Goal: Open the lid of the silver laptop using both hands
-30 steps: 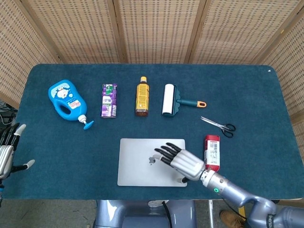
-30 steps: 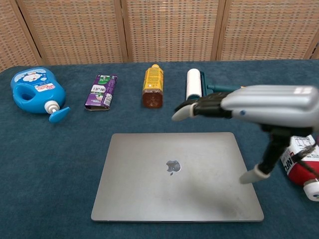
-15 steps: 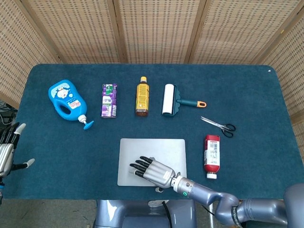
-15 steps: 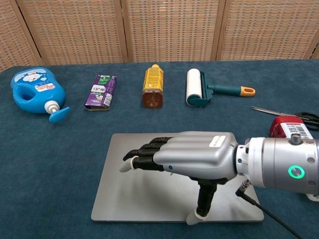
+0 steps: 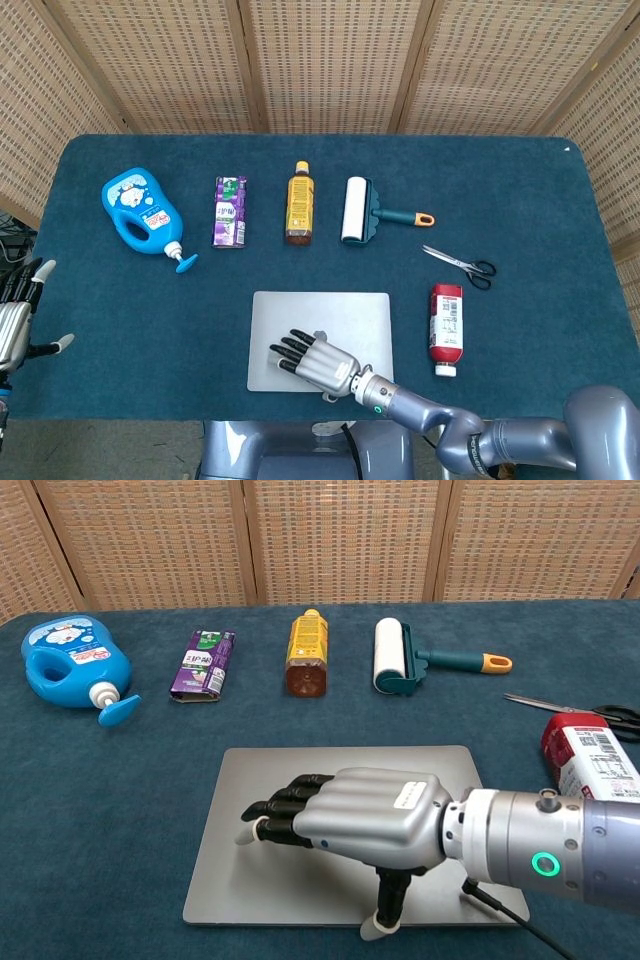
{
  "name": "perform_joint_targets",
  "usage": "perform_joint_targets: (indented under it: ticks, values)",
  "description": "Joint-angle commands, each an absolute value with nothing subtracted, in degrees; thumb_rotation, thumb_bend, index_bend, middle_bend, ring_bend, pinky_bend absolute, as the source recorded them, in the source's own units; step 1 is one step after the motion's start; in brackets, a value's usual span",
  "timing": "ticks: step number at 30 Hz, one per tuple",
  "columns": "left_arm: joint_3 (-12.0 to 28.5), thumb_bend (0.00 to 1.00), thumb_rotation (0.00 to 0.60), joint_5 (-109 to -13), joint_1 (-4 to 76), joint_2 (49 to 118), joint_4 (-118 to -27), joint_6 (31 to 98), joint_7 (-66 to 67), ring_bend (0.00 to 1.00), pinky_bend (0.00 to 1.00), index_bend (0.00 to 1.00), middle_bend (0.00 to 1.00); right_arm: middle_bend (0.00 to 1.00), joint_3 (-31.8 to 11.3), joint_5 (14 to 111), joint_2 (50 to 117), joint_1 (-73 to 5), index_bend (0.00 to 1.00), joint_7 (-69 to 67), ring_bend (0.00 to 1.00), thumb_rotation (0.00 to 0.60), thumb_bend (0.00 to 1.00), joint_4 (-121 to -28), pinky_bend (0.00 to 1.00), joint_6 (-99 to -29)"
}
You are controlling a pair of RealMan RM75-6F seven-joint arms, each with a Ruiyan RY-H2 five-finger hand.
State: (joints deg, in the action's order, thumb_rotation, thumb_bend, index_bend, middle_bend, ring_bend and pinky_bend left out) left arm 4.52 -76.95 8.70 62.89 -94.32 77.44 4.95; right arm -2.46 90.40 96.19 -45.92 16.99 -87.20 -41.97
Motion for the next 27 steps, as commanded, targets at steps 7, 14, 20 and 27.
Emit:
perform_joint_targets:
  ticks: [7, 14, 20, 27]
  values:
    - [4.53, 0.0, 0.6, -76.76, 8.77, 62.82, -94.23, 77.38, 4.74, 0.0, 0.0, 0.0, 0.0, 0.03, -1.41, 89.82, 96.91, -46.37, 0.1, 18.06, 0.0, 0.6, 0.11, -86.06, 0.0, -42.78]
    - [4.45, 0.0, 0.6, -76.84, 8.71, 62.72, -94.24, 77.51, 4.43, 0.0, 0.0, 0.0, 0.0, 0.03, -0.01, 90.69, 97.56, -46.27, 0.11, 18.67, 0.0, 0.6, 0.21, -84.54, 0.0, -44.08]
    - [4.39, 0.0, 0.6, -76.81, 8.77, 62.81, -94.17, 77.46, 4.59, 0.0, 0.0, 0.0, 0.0, 0.04, 0.01, 91.54, 97.36, -46.4, 0.12, 17.43, 0.0, 0.6, 0.45, -84.65, 0.0, -45.79]
    - [4.26, 0.0, 0.6, -76.9, 8.79, 62.89, -94.21, 77.47, 4.79, 0.0, 0.0, 0.0, 0.0, 0.07, -0.66, 92.35, 96.78, -46.06, 0.13, 18.14, 0.0, 0.6, 0.57, -84.21, 0.0, -48.89]
